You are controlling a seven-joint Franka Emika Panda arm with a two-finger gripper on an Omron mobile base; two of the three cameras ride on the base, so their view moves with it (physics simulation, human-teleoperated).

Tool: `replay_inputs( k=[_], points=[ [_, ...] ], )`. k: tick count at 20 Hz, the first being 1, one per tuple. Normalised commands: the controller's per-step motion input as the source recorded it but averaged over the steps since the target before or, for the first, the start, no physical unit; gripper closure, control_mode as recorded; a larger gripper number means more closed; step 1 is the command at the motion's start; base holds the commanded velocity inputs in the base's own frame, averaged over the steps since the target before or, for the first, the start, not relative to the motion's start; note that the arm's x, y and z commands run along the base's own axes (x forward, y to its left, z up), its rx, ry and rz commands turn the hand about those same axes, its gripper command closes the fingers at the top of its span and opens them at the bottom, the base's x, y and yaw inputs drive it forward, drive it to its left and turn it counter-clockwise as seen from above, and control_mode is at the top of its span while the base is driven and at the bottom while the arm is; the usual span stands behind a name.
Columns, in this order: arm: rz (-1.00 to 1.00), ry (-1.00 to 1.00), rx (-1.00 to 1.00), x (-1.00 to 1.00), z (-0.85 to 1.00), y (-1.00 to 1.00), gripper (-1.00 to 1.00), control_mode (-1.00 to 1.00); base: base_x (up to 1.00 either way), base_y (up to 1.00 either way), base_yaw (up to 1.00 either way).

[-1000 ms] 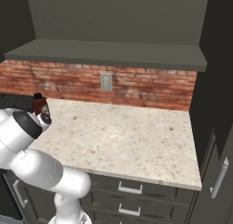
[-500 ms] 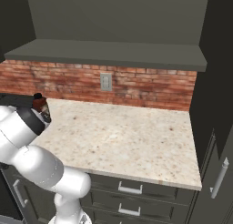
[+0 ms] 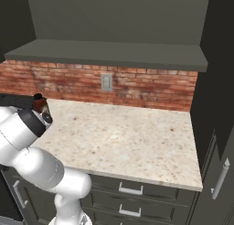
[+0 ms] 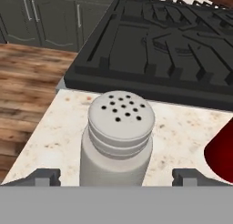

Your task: Collect the paprika, ketchup, and shaker from the cabinet and place them next to the stove.

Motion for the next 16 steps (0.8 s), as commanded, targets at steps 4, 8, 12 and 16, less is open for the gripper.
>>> replay_inputs(
  k=[4,8,12,16],
  points=[
    [0.0,0.0,0.0,0.0,0.13,-0.39,-1.0,-1.0,0.0,0.0,0.0],
    [0.0,0.0,0.0,0.0,0.24,-0.46,-1.0,-1.0,0.0,0.0,0.0],
    [0.0,0.0,0.0,-0.04,0.38,-0.53,-1.0,-1.0,0.0,0.0,0.0],
    [0.0,-0.02,0.0,-0.29,0.52,-0.5,-1.0,-1.0,0.0,0.0,0.0]
  ],
)
